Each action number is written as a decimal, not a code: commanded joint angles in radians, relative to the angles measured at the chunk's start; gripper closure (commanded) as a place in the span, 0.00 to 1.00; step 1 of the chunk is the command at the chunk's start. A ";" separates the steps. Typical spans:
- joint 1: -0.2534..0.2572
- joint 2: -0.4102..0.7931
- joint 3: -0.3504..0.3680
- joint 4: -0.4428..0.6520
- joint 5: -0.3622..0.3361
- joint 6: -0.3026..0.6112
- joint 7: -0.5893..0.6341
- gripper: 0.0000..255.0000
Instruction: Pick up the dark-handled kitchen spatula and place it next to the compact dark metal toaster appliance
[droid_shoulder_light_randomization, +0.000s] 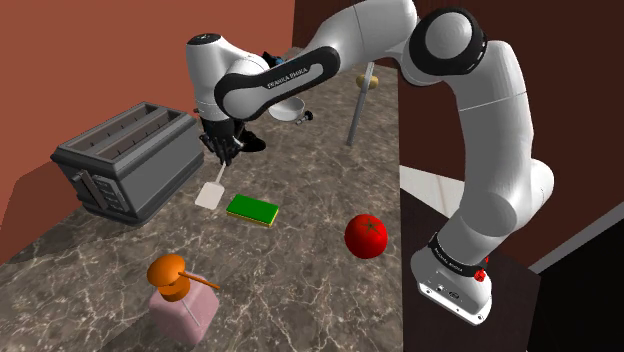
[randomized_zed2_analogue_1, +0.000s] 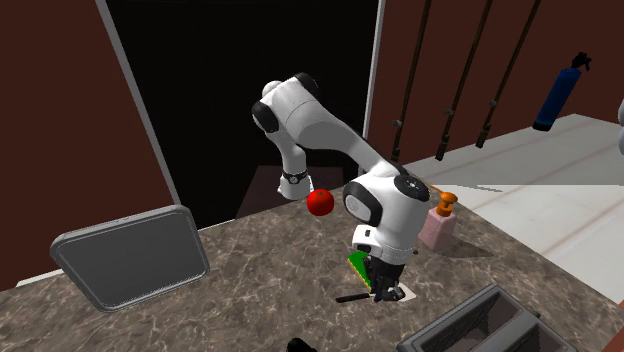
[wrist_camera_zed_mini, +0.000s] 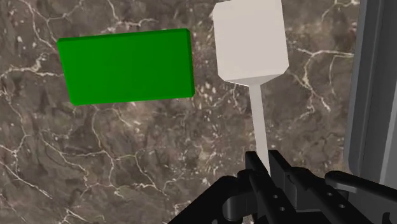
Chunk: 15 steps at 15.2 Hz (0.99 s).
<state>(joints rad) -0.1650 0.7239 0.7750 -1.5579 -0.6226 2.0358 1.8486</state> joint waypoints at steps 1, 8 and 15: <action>0.004 0.015 -0.009 -0.005 -0.011 0.019 0.006 1.00; 0.021 0.065 -0.040 -0.018 -0.047 0.075 0.028 1.00; 0.038 0.111 -0.069 -0.020 -0.079 0.121 0.046 1.00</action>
<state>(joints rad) -0.1295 0.8303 0.7086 -1.5787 -0.6983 2.1525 1.8931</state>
